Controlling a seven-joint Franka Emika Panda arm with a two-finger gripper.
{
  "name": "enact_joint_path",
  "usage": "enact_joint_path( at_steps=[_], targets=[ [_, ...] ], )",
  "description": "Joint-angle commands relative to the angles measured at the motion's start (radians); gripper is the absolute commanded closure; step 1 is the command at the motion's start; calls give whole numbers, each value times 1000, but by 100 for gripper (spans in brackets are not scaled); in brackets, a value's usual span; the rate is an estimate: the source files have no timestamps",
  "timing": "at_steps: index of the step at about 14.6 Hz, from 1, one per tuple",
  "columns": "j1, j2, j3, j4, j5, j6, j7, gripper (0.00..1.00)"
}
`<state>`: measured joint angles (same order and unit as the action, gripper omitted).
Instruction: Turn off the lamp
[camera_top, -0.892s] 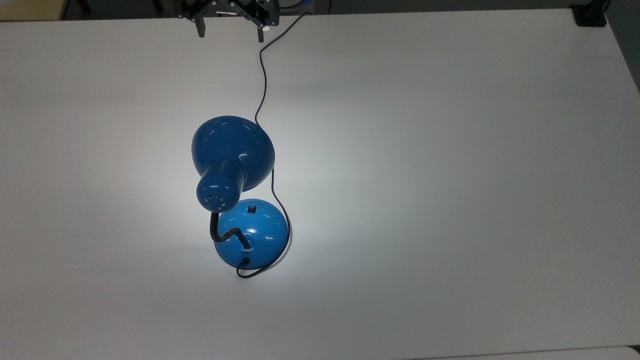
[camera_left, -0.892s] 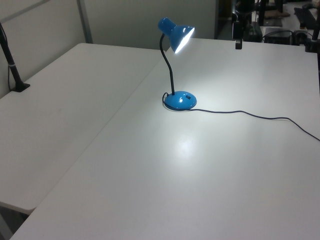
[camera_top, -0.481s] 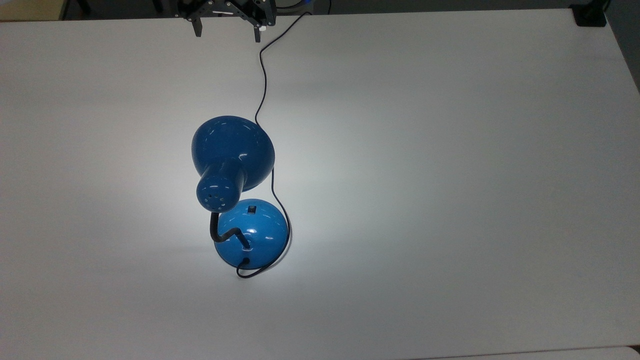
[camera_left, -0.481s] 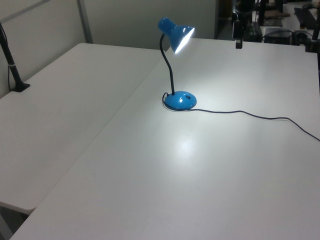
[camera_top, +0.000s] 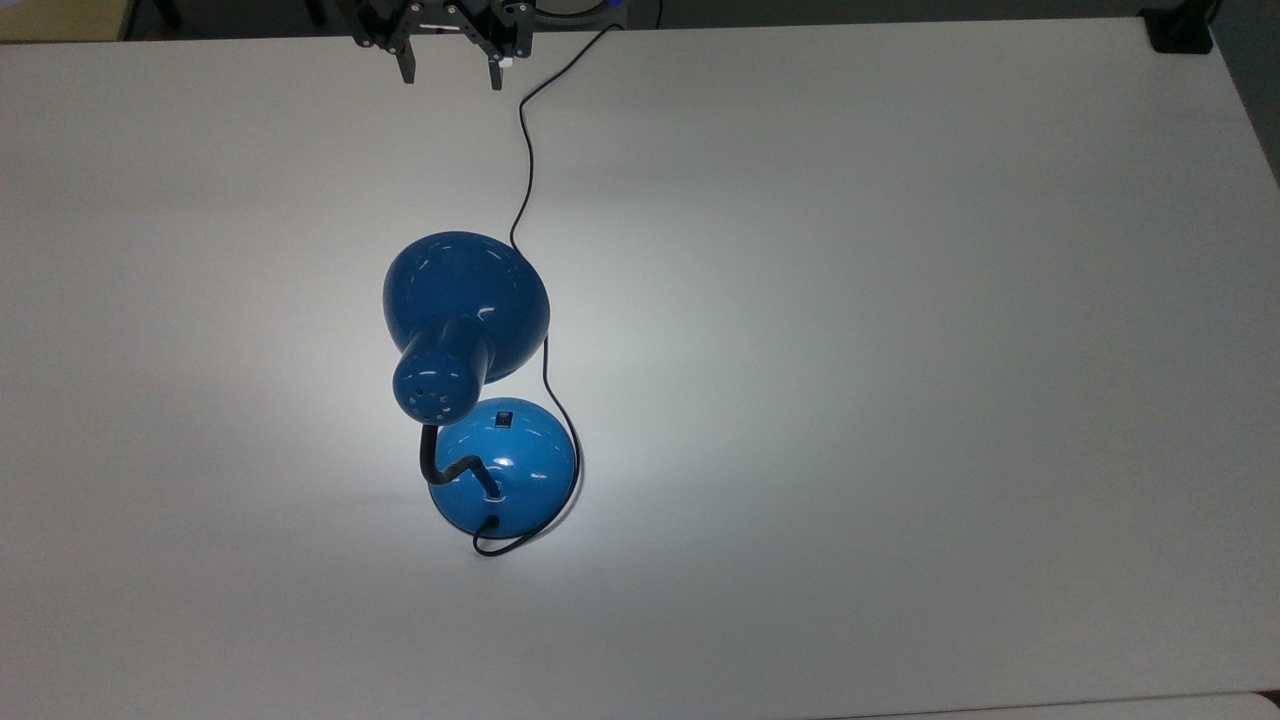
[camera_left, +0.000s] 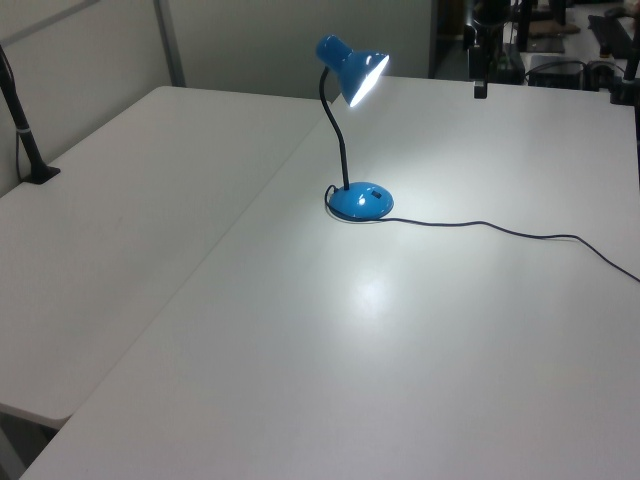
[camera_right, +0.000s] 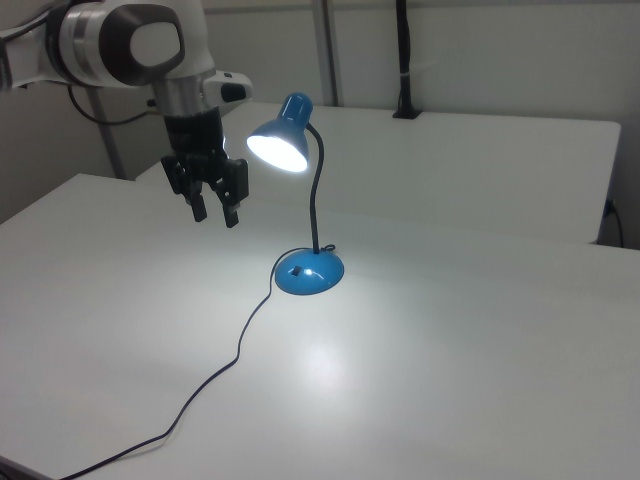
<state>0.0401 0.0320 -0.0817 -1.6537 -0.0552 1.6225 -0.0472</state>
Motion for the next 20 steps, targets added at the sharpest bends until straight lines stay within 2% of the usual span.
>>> enact_joint_path(
  at_steps=[1, 5, 10, 17, 20],
  targets=[
    [-5, 26, -4, 15, 52, -4, -137, 100],
    [-6, 86, -4, -23, 63, 146, -143, 100],
    [-5, 235, -4, -18, 63, 393, -132, 100],
    [-6, 341, -3, -21, 68, 649, -129, 100],
    [-12, 348, 2, -69, 69, 755, -137, 100]
  ],
)
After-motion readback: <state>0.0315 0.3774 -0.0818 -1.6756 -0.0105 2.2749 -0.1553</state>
